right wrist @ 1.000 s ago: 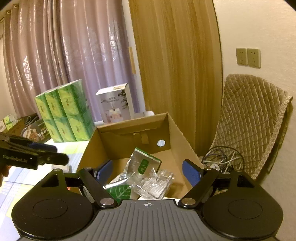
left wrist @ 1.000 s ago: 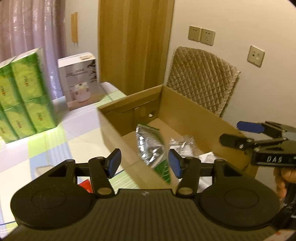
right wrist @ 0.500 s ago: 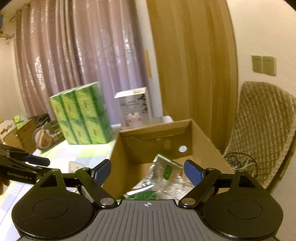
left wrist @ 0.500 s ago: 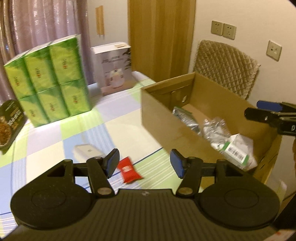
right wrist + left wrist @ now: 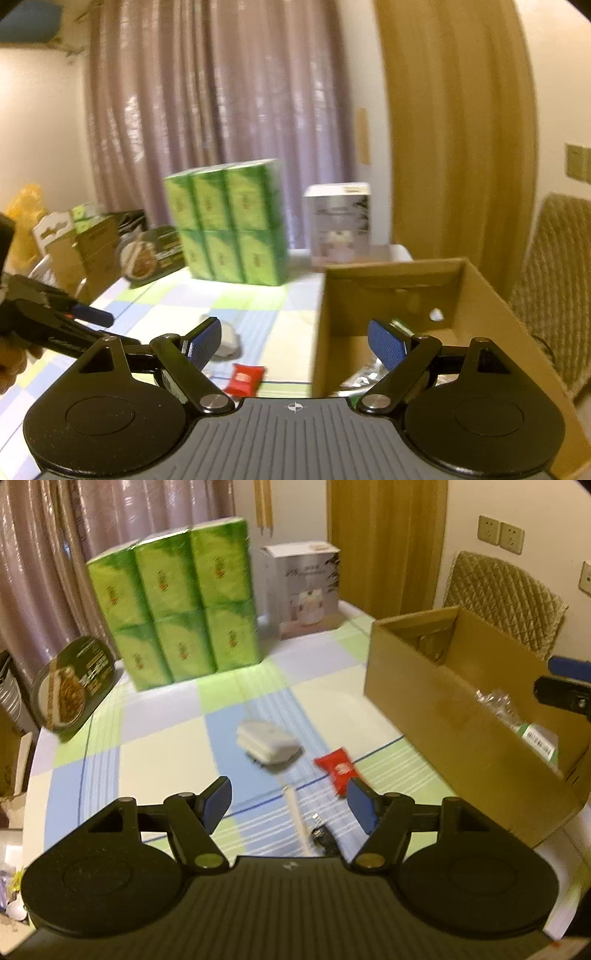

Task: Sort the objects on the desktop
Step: 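Move left tool to the white spoon while right tool approaches the black cable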

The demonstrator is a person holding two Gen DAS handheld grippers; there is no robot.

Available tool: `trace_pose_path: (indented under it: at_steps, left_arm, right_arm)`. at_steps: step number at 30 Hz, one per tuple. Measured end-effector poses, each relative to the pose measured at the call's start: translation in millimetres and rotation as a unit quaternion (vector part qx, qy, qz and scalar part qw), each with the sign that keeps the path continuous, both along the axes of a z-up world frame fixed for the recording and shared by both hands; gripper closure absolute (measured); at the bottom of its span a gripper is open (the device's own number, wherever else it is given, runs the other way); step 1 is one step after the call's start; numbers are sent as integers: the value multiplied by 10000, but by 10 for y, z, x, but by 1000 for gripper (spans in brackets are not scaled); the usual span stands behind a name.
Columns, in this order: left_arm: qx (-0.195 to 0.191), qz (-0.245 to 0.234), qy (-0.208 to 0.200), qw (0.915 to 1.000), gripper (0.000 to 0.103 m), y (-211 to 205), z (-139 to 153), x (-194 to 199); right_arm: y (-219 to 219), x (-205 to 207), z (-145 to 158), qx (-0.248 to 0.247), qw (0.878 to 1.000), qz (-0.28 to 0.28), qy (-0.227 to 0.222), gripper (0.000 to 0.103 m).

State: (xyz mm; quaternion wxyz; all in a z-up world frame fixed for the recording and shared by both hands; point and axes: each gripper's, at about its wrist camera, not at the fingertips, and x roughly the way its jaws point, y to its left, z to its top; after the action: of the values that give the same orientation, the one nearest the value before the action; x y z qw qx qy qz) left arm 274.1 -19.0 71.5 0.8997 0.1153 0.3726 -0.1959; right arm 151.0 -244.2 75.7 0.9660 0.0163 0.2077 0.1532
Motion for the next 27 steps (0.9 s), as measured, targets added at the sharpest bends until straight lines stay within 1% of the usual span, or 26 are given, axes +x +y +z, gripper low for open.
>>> trace_pose_path:
  at_steps: [7, 9, 15, 17, 21, 25, 27]
  left_arm:
    - [212, 164, 112, 9996, 38, 285, -108, -33]
    - [223, 233, 113, 9994, 36, 360, -116, -38]
    - [242, 286, 204, 9991, 36, 488, -169, -37]
    - [265, 248, 260, 9990, 36, 502, -209, -38]
    - [327, 178, 386, 9986, 36, 506, -301, -36]
    - [381, 104, 543, 9977, 36, 535, -397, -22]
    - [420, 37, 642, 9970, 36, 548, -454, -29]
  right_arm:
    - [411, -43, -62, -236, 9982, 545, -119, 19]
    - [521, -42, -91, -271, 9973, 683, -96, 19]
    - [802, -36, -228, -413, 9936, 1049, 83, 19]
    - [865, -7, -287, -413, 9928, 1106, 211, 19]
    - [913, 71, -420, -333, 9911, 1128, 620, 19]
    - [926, 144, -556, -394, 9863, 1147, 1118, 20]
    - [932, 175, -613, -434, 9831, 1194, 1315, 22]
